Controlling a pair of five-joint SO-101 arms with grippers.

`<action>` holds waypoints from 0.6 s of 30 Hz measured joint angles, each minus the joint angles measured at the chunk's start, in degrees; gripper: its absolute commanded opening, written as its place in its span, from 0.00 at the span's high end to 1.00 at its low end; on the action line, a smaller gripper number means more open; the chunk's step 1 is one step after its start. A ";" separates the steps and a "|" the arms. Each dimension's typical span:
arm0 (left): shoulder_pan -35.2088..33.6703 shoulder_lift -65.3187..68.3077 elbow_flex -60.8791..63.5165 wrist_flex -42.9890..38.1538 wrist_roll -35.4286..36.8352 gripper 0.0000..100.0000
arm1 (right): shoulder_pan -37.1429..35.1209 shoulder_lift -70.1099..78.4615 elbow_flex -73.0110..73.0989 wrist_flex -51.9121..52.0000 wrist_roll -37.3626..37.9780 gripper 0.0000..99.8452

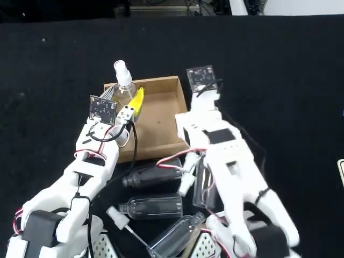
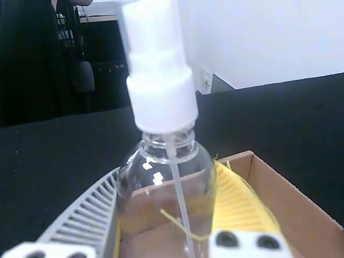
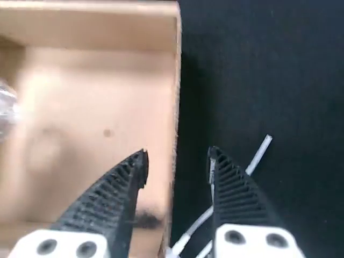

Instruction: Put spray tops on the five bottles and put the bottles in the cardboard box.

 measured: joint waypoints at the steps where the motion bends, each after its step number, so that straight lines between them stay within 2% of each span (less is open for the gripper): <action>1: 0.00 0.00 0.00 0.00 0.00 0.97 | 0.53 1.93 -0.44 -0.09 0.00 0.84; 5: 0.00 0.00 0.00 0.00 0.00 0.97 | 0.70 9.41 -2.99 -0.09 0.00 0.86; 9: 0.00 0.00 0.00 0.00 0.00 0.97 | 0.79 12.84 -3.96 -0.09 0.88 0.99; 14: 0.00 0.18 0.00 -0.26 0.00 0.97 | 0.88 12.84 -3.96 -0.09 3.96 0.99; 18: -0.18 0.35 -0.18 -0.70 0.00 0.97 | 0.97 11.34 -3.96 4.13 4.13 0.99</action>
